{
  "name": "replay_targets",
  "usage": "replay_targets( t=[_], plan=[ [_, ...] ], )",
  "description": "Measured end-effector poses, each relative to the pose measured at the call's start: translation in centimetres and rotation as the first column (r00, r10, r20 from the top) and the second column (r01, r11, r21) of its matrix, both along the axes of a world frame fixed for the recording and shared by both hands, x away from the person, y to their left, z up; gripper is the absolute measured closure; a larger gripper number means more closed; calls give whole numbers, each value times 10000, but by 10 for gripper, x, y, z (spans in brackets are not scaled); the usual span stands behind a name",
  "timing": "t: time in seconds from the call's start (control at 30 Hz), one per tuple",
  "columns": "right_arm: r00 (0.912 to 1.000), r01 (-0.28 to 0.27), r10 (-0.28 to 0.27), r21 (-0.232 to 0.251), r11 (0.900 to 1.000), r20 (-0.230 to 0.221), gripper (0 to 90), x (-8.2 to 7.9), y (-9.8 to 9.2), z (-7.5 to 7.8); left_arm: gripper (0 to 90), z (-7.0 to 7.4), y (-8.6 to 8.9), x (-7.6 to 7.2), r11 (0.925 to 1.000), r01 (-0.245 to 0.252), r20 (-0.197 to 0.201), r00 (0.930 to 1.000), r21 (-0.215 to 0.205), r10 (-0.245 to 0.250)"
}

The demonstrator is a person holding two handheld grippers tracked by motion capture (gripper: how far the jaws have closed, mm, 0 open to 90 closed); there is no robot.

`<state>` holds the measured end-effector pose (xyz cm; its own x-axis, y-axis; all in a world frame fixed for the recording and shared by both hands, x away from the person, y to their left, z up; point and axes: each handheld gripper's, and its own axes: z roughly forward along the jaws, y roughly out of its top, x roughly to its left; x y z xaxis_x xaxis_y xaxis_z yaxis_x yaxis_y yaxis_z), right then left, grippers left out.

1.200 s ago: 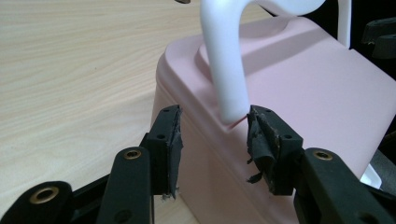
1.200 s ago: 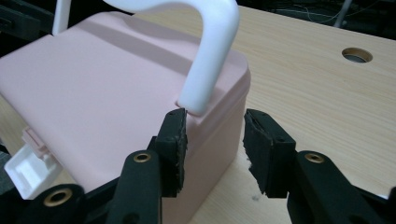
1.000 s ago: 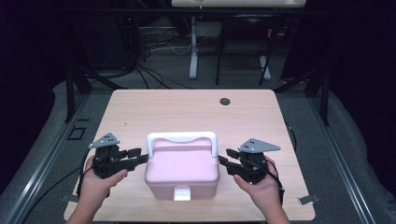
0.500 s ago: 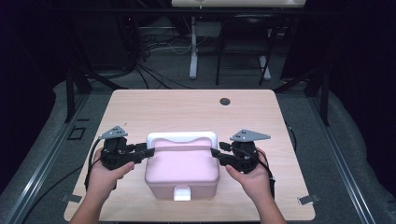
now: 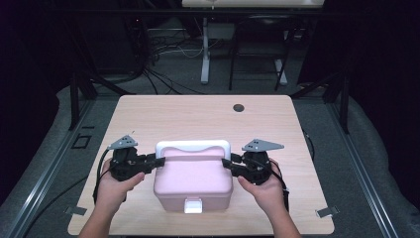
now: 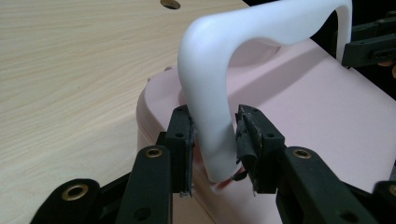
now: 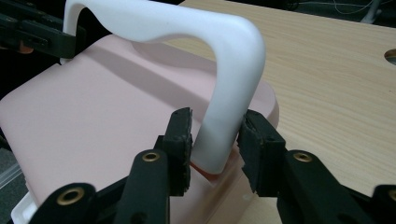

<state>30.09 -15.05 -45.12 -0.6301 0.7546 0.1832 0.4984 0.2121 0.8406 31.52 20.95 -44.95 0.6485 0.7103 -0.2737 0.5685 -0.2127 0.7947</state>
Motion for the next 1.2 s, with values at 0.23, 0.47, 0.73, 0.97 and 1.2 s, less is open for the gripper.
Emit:
replay_targets(
  t=[0.23, 0.47, 0.73, 0.97, 1.2],
  plan=[
    [9998, -27, 30, -176, 9998, 179, 688, -5, 1, 1, 699, -2, 1, -4, 9999, 107, 137, 9999, -135, -106],
    [9996, -124, 130, -273, 9995, 242, 714, -10, 1, 2, 731, -1, 3, -8, 9996, 182, 135, 9997, -194, -179],
    [9995, -221, 225, -192, 9996, 228, 731, -15, 0, 3, 734, 0, 3, -12, 9995, 302, 133, 9995, -109, -301],
    [9993, -365, 367, -308, 9989, 57, 735, -19, 0, 6, 734, 2, 4, -13, 9992, 400, 66, 9992, -22, -400],
    [9989, -454, 456, -136, 9989, 94, 739, -22, -2, 11, 733, 7, 6, -15, 9991, 359, 129, 9993, -236, -356]
  ],
)
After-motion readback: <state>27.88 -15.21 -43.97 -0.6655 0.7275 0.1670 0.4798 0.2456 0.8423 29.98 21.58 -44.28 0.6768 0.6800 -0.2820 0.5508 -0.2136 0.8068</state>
